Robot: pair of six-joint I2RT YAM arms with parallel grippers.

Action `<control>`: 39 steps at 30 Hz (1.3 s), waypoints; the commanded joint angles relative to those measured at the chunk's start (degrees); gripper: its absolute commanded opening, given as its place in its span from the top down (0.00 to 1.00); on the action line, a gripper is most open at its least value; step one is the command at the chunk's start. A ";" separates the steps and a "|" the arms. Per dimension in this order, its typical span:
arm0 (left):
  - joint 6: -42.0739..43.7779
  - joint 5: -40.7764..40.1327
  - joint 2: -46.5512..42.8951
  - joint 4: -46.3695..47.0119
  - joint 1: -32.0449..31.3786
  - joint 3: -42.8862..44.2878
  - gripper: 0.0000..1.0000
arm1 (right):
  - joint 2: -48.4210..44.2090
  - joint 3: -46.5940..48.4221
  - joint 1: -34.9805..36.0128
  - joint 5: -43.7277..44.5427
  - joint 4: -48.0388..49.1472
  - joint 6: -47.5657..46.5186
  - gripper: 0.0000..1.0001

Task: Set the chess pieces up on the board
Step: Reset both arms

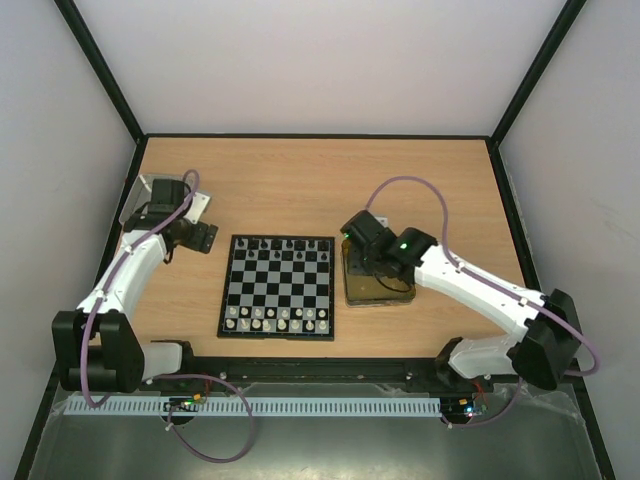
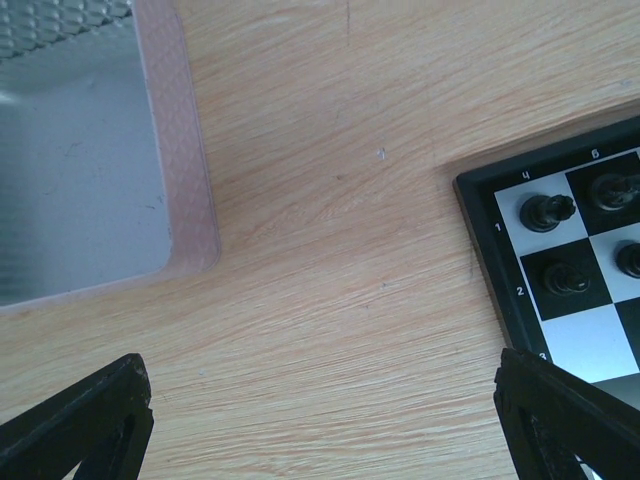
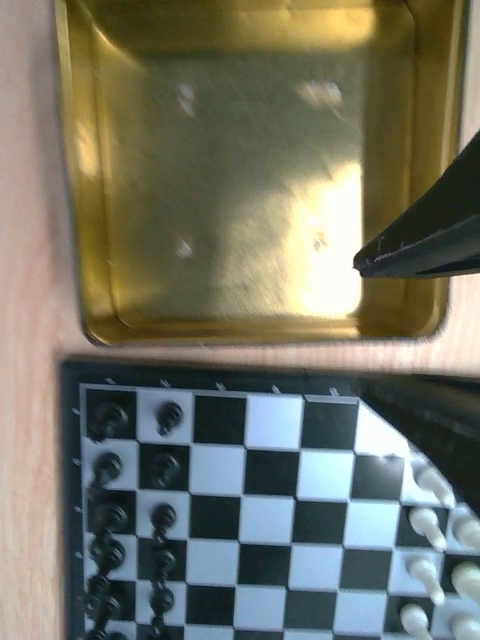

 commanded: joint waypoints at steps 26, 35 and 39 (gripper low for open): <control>7.25 9.87 -16.34 -20.19 -1.20 6.52 0.04 | -22.36 -5.15 -5.56 3.51 -6.57 -5.48 0.03; 9.21 18.13 -22.63 -25.04 -1.28 3.84 0.03 | -27.65 -10.55 -5.44 -1.43 -5.85 -7.32 0.03; 8.69 18.50 -23.93 -24.90 -1.29 3.30 0.03 | -28.88 -11.66 -5.52 -1.54 -5.69 -7.19 0.02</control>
